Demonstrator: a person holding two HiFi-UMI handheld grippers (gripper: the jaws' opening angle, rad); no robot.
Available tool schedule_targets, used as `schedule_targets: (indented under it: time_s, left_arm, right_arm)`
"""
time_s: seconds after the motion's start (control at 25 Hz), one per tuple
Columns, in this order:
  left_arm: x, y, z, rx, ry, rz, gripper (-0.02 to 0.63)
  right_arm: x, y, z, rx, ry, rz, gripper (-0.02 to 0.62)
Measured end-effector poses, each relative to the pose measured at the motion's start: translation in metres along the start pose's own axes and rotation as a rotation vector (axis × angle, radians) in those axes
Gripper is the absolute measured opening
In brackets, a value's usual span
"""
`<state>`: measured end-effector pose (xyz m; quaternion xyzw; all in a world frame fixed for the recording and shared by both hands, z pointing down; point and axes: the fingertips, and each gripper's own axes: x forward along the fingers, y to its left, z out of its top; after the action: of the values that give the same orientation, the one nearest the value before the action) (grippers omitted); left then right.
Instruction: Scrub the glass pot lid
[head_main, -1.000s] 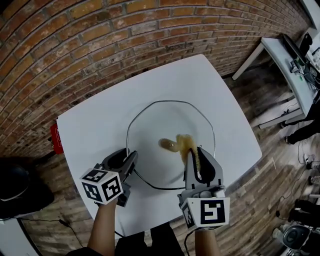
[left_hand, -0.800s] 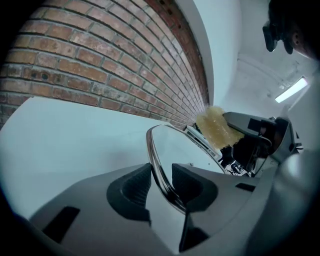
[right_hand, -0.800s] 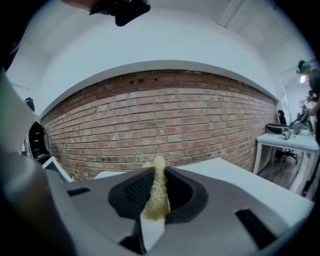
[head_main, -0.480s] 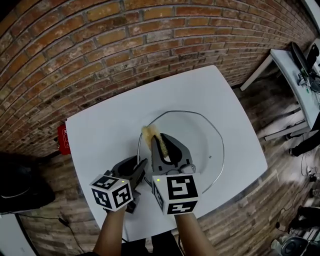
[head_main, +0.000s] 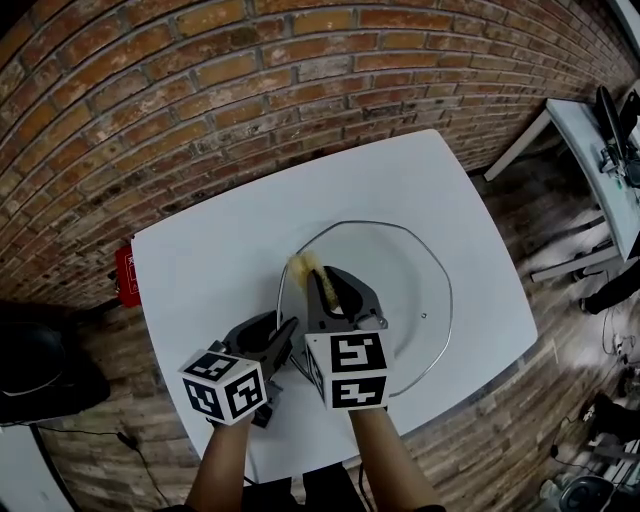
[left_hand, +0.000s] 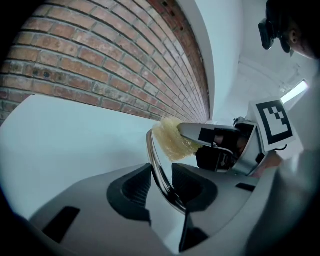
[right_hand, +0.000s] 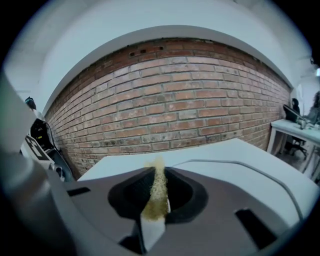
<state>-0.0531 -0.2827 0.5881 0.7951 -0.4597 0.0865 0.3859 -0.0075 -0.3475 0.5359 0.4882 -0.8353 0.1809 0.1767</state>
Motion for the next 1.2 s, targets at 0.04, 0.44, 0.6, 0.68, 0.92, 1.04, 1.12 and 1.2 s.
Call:
schedule_targets:
  time_s: [0.04, 0.44, 0.6, 0.68, 0.92, 1.04, 1.12, 1.2]
  left_arm:
    - [0.0, 0.0, 0.0, 0.001, 0.0, -0.001, 0.13]
    - [0.002, 0.0, 0.001, 0.001, -0.002, 0.007, 0.129]
    - [0.001, -0.001, 0.0, 0.003, -0.003, 0.008, 0.128]
    - [0.002, -0.002, 0.0, -0.001, -0.003, 0.004, 0.129]
    - [0.001, -0.001, -0.001, -0.009, -0.003, 0.001, 0.128]
    - [0.0, 0.0, 0.0, -0.005, -0.006, 0.006, 0.129]
    - [0.0, 0.0, 0.001, -0.005, -0.008, 0.006, 0.129]
    - [0.0, -0.001, 0.001, -0.006, -0.007, 0.006, 0.129]
  right_arm:
    - [0.0, -0.005, -0.003, -0.003, 0.01, -0.01, 0.058]
    - [-0.024, -0.093, -0.021, -0.025, 0.094, -0.206, 0.058]
    - [-0.054, -0.153, -0.028, -0.002, 0.141, -0.358, 0.058]
    - [-0.066, -0.173, -0.025, -0.003, 0.15, -0.403, 0.058]
    - [-0.063, -0.128, -0.005, -0.008, 0.088, -0.313, 0.058]
    - [-0.05, -0.059, 0.003, -0.003, 0.059, -0.142, 0.058]
    - [-0.04, -0.018, 0.0, -0.018, 0.066, -0.042, 0.058]
    - [-0.031, 0.006, -0.011, -0.039, 0.1, 0.017, 0.058]
